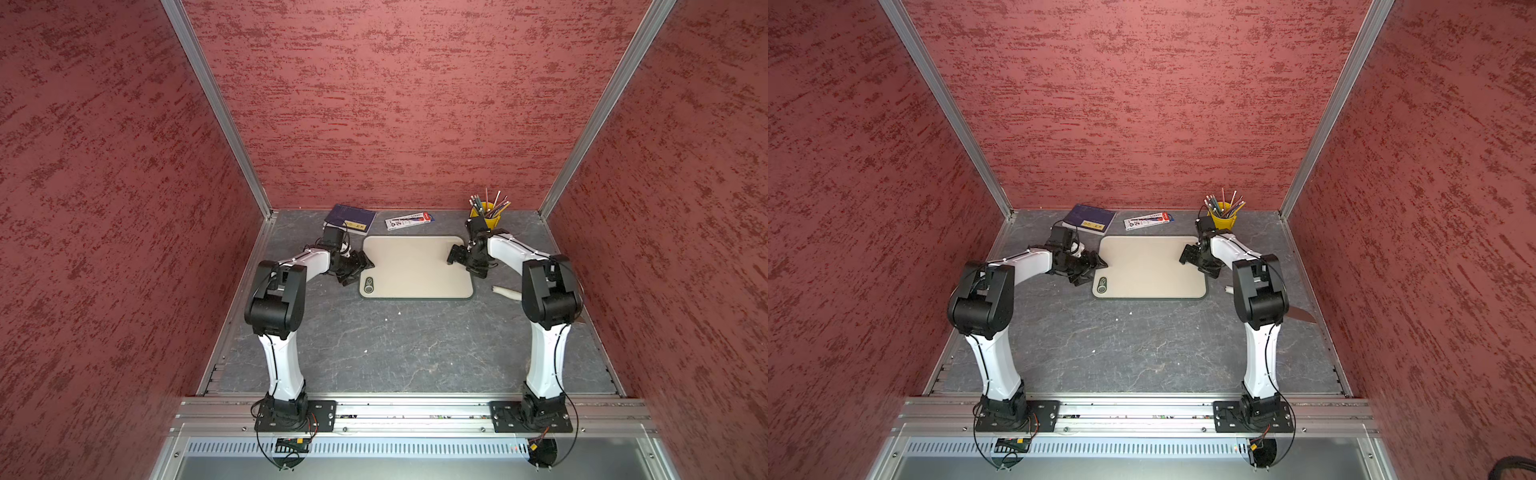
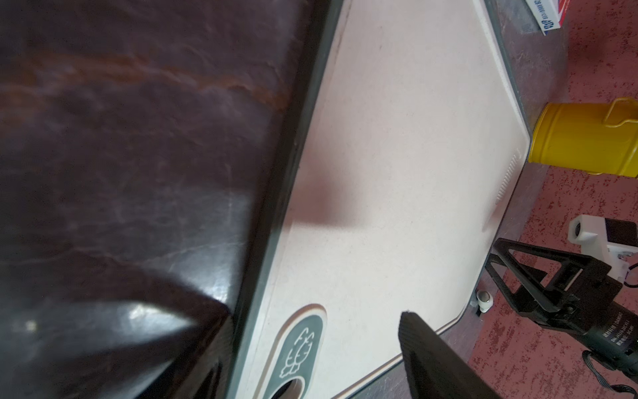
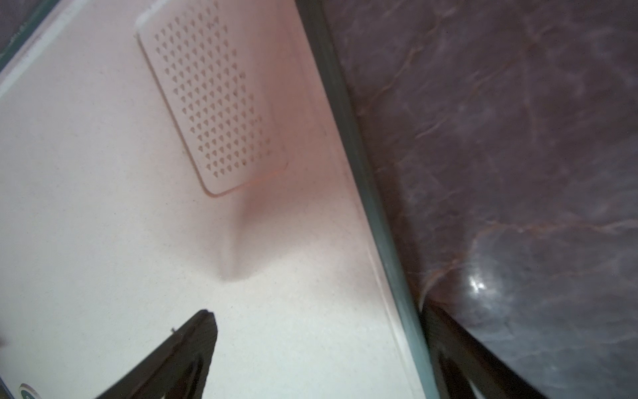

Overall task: Align the knife with the edge of the cutting board
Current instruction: Move the work surface to the center of the board.

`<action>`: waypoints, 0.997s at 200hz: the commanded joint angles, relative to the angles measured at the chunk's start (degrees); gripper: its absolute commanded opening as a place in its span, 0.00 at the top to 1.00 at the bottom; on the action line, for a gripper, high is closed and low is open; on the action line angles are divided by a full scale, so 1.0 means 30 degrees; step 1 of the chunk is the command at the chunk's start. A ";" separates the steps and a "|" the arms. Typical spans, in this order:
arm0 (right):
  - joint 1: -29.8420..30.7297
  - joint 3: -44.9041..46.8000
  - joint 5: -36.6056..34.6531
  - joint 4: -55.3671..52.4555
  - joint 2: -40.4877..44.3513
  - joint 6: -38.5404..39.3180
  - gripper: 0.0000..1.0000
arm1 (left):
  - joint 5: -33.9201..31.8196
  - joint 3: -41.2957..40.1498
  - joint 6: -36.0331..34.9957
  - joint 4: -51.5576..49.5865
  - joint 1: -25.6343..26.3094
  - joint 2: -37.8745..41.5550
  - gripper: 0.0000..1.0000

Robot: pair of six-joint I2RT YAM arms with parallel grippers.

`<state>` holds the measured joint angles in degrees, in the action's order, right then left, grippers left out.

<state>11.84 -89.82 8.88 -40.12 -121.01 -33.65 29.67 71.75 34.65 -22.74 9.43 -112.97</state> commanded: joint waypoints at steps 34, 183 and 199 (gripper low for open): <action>0.2065 0.0440 0.5346 0.0159 0.0024 -0.0981 0.02 | 0.2746 -0.1690 -0.0017 -0.2869 0.0680 -0.0568 0.20; 0.1619 -0.0880 0.2114 -0.1978 -0.0038 -0.0476 0.02 | 0.1746 0.0901 -0.0936 -0.4550 -0.0591 -0.1640 0.00; 0.1356 -0.0915 0.1877 -0.1904 0.0108 -0.0644 0.02 | 0.1662 0.1348 -0.1096 -0.4859 -0.0754 -0.1631 0.00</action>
<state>13.78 -90.45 8.51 -44.16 -120.99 -33.19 33.74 75.77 32.16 -32.01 6.83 -114.02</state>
